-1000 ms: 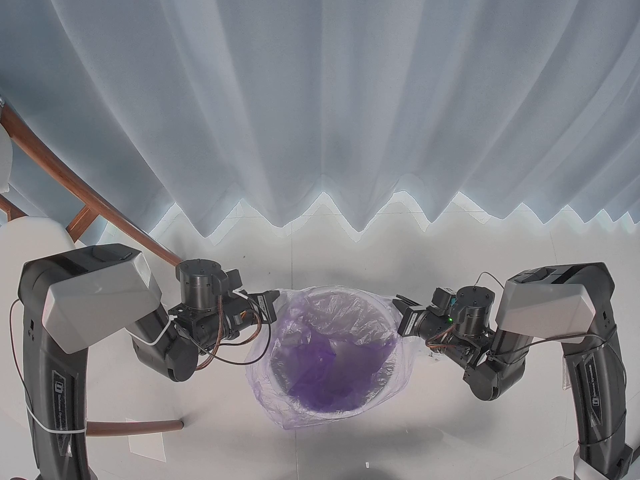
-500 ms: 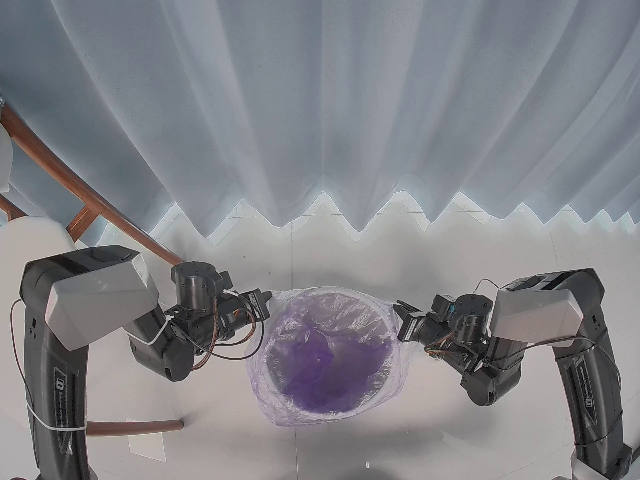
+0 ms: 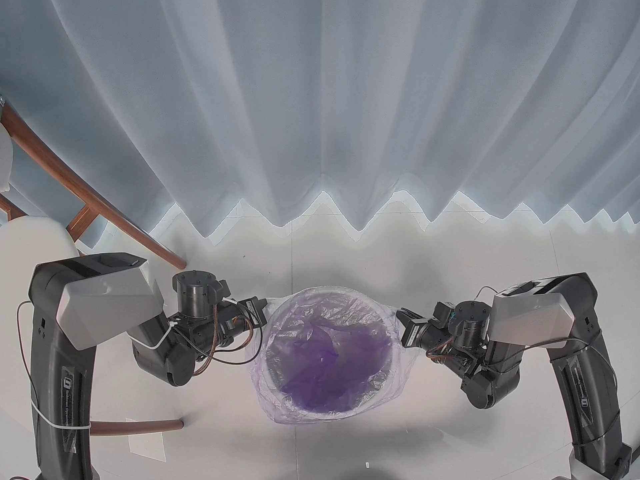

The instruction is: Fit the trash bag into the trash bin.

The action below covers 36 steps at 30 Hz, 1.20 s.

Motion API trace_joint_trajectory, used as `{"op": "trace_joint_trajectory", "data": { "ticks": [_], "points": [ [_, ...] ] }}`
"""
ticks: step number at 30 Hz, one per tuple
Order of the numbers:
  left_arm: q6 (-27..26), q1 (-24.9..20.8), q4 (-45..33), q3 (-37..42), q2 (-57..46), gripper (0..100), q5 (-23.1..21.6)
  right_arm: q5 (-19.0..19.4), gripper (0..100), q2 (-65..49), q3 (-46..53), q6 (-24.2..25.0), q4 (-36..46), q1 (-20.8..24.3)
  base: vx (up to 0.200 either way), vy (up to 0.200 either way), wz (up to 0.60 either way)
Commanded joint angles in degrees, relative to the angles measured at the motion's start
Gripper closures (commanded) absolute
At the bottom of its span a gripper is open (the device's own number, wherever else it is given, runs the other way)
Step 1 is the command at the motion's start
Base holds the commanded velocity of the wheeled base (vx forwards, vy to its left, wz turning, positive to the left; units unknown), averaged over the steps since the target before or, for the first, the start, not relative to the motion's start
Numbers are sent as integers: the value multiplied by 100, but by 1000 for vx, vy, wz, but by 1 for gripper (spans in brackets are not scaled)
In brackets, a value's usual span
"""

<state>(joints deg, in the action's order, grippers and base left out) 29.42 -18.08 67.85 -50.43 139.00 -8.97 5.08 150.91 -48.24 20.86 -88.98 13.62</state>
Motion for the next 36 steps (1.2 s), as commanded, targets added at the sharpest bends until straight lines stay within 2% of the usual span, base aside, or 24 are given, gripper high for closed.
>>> {"op": "trace_joint_trajectory", "data": {
  "ticks": [1, 4, 5, 10, 14, 17, 21, 26, 29, 32, 36],
  "points": [
    [3, 15, 35, 7, 40, 100, -8, 10, 0, 0, 51, -12, -76, 9, 0, 0, 0],
    [12, 24, 26, 42, 40, 100, -8, 10, 0, -202, 139, 59, -85, 1, 0, 0, 0],
    [20, 24, 35, 86, 40, 0, -8, 10, 0, -343, 227, 138, -85, 1, 0, 0, 0],
    [64, 76, 281, 253, 31, 0, -8, 28, 0, -1204, 1009, 797, -76, -17, 0, 0, 0],
    [425, 147, 791, 473, -39, 0, 36, 19, 0, -1617, 1765, 806, -85, -202, 0, 0, 0],
    [460, 243, 949, 763, -259, 0, 194, 10, 0, -1960, 2275, 841, -85, -325, 0, 0, 0],
    [583, 261, 1336, 1536, -892, 0, 212, 1, 0, -2364, 2670, 823, -85, -456, 0, 0, 0],
    [539, 59, 1556, 2653, -1446, 0, 308, -86, 0, -2663, 3084, 788, -85, -448, 0, 0, 0],
    [530, -266, 1740, 3479, -1639, 0, 344, -280, 0, -2830, 3356, 797, -85, -395, 0, 0, 0],
    [381, -495, 1846, 3822, -1577, 0, 352, -315, 0, -2918, 3567, 797, -85, -369, 0, 0, 0],
    [-59, -530, 1846, 3918, -1490, 0, 423, -438, 0, -2962, 3611, 806, -93, -369, 0, 0, 0]
  ]
}}
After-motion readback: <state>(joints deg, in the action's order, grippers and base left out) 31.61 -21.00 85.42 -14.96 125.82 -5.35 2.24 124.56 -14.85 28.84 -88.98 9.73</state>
